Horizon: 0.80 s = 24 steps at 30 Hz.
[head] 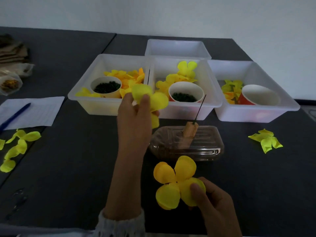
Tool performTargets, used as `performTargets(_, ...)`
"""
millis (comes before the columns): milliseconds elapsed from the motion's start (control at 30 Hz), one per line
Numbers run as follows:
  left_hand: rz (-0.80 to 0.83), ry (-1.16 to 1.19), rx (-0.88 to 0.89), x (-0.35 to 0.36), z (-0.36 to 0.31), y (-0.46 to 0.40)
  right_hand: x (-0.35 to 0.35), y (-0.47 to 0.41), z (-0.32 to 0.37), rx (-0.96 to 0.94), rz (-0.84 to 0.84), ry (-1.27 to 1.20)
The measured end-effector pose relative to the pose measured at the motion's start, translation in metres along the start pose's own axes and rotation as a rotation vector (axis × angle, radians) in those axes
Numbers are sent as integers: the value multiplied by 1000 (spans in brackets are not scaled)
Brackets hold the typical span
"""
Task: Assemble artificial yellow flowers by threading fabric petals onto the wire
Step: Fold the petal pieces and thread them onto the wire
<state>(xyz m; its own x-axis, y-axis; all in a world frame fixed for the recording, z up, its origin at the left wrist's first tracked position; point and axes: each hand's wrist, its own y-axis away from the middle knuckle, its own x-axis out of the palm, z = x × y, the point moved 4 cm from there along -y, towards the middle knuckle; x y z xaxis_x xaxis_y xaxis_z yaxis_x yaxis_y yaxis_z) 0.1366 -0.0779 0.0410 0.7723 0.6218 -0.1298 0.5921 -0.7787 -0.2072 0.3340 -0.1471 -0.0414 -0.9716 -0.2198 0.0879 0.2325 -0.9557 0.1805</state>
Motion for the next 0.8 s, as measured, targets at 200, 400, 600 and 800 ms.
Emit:
performTargets(200,36,-201,173,63,-42,-110,-26,-13,-3,22,-173,30)
performTargets(400,16,-449,217,108,-12,-187,-38,-17,-11,52,-264,33)
performTargets(600,229,-944,316,126,42,-198,-43,-14,-23,118,-223,-5)
performTargets(800,401,-982,300,131,35,-186,-50,-18,-26,149,-113,-42)
